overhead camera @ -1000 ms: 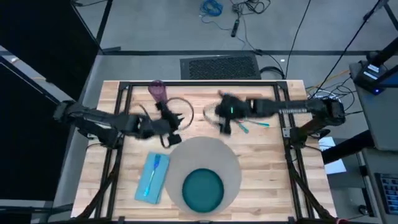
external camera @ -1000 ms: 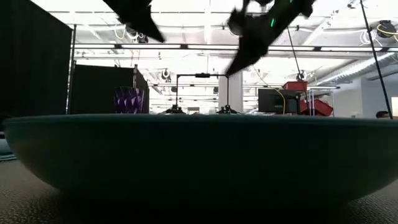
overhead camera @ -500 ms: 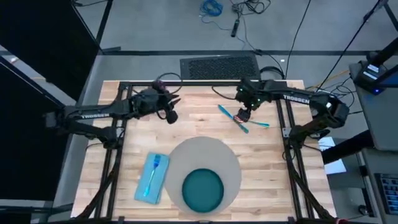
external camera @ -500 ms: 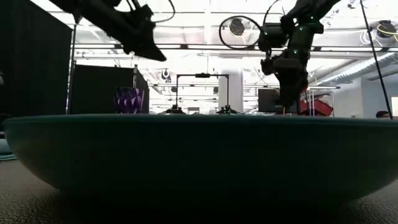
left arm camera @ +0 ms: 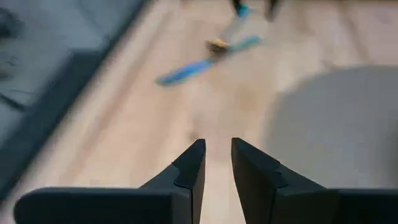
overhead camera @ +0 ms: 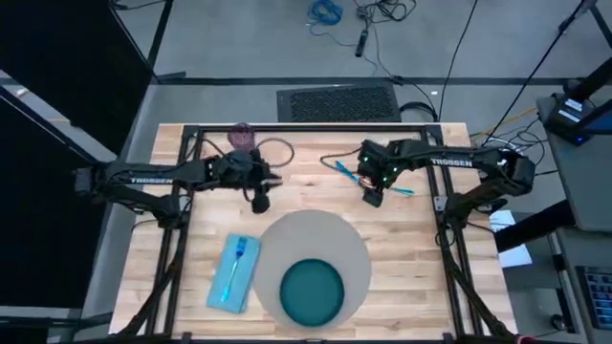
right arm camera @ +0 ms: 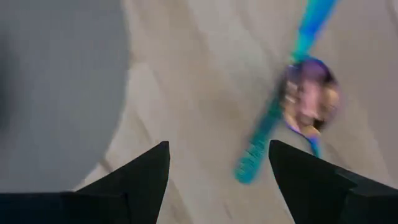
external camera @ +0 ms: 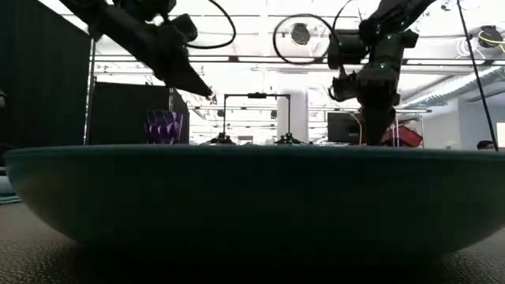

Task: Set table place
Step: Adjust the blue table napkin

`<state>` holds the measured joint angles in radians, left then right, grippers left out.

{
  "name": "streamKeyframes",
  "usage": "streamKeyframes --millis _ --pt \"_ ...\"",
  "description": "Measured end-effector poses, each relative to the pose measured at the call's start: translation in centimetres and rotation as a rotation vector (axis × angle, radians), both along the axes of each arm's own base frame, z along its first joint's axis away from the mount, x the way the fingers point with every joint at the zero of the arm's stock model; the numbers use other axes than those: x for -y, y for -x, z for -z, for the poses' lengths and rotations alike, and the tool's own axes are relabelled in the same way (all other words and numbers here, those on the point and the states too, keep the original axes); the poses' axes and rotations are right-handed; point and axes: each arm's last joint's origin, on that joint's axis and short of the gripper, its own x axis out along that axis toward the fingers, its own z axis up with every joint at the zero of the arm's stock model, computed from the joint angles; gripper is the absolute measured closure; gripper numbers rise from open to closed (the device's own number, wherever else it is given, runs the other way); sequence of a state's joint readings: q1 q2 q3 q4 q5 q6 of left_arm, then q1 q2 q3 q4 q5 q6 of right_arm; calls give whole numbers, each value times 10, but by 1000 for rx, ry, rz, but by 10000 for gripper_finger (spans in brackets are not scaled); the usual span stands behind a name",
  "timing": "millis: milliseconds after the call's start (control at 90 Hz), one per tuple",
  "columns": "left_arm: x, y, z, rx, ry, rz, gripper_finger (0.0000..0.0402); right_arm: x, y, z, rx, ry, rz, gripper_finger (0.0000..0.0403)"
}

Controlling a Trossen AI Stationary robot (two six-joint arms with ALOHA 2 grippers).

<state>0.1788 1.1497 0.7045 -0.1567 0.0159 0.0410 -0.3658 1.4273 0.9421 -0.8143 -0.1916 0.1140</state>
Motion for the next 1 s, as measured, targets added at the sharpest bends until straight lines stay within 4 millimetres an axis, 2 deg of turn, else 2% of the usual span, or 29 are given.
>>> streamKeyframes --millis 133,233,344,600,789,1000 --pt "26 8 0 -58 93 69 338 -12 -9 -1 42 3 -14 145" --pt "44 18 6 -175 224 93 338 -20 -13 -2 64 4 -30 145" --pt "61 31 16 -345 357 29 338 -26 -18 -3 99 11 -55 145" --pt "97 52 25 -554 491 -78 338 -33 -24 -5 145 19 -70 145" --pt "120 45 32 -537 489 -25 338 -33 -25 -6 157 25 -72 145" --pt "128 32 60 -654 444 -57 338 -35 -26 -6 163 26 -77 145"
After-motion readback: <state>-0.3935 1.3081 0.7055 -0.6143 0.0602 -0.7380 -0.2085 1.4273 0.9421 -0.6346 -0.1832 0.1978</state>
